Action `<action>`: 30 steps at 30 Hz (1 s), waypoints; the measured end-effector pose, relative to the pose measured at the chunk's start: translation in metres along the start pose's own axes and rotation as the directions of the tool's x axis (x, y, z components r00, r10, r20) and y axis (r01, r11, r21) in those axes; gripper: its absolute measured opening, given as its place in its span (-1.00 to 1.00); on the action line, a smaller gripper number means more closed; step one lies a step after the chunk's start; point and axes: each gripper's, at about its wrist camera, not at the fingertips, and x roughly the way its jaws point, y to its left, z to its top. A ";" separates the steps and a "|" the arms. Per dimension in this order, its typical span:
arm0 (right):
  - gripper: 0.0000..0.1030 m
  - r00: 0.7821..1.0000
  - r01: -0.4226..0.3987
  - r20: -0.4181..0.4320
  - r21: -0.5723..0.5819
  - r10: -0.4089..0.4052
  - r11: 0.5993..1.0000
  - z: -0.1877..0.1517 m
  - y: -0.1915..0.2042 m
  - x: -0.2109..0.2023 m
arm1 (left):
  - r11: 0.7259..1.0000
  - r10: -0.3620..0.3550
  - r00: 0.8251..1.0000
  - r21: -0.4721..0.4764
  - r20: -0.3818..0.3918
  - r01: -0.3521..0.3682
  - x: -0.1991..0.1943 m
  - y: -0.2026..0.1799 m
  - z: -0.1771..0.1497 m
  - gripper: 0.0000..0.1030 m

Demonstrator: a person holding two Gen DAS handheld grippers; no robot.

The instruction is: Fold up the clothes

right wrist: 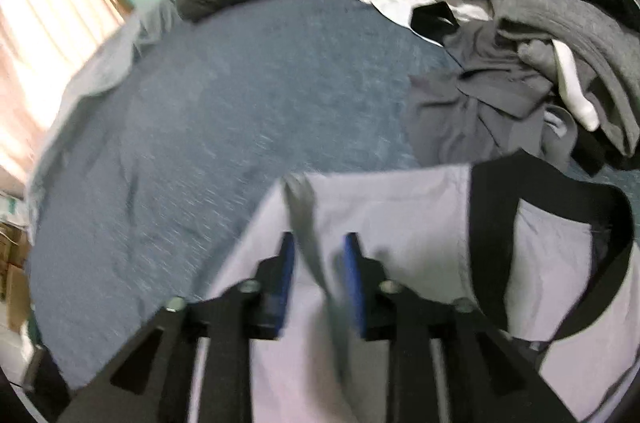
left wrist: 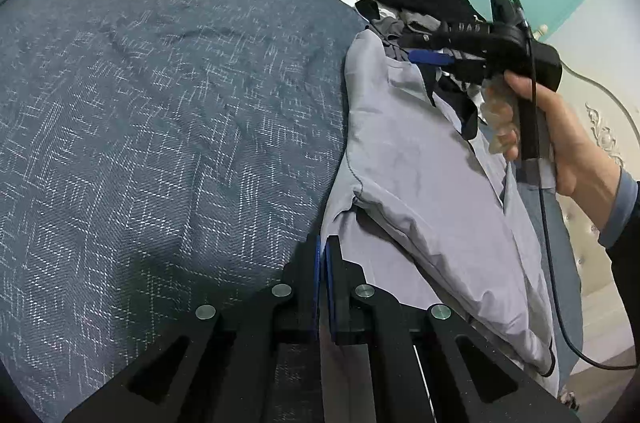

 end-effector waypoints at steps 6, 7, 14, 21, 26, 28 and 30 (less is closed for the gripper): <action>-0.33 0.991 0.026 -0.129 -0.134 -0.043 0.991 -0.019 0.035 0.035 | 1.000 0.000 1.000 -0.006 -0.008 0.000 0.003 0.003 0.001 -0.94; -0.33 0.987 0.048 -0.143 -0.138 -0.067 0.989 -0.021 0.036 0.039 | 1.000 0.000 1.000 -0.008 -0.009 0.000 0.004 0.004 0.001 -0.94; -0.34 0.995 0.064 -0.072 -0.107 -0.072 0.992 -0.023 0.033 0.013 | 0.999 -0.018 1.000 -0.038 -0.006 0.018 -0.001 0.011 0.001 -0.94; -0.35 0.994 0.018 -0.103 -0.146 -0.034 0.989 -0.061 0.022 -0.026 | 0.999 -0.007 1.000 -0.038 0.005 0.008 -0.009 0.008 0.001 -0.92; -0.35 0.981 0.086 -0.167 -0.108 -0.104 0.990 -0.098 -0.008 -0.023 | 0.999 0.006 1.000 -0.041 0.030 -0.005 -0.021 0.007 -0.001 -0.93; -0.35 0.991 0.069 -0.109 -0.045 -0.074 0.997 -0.101 -0.020 -0.041 | 0.999 0.016 0.999 -0.033 0.040 -0.014 -0.026 0.008 -0.001 -0.93; -0.35 0.999 0.032 -0.038 0.006 -0.032 0.999 -0.107 -0.029 -0.068 | 0.999 0.022 0.999 -0.027 0.046 -0.021 -0.029 0.009 -0.001 -0.93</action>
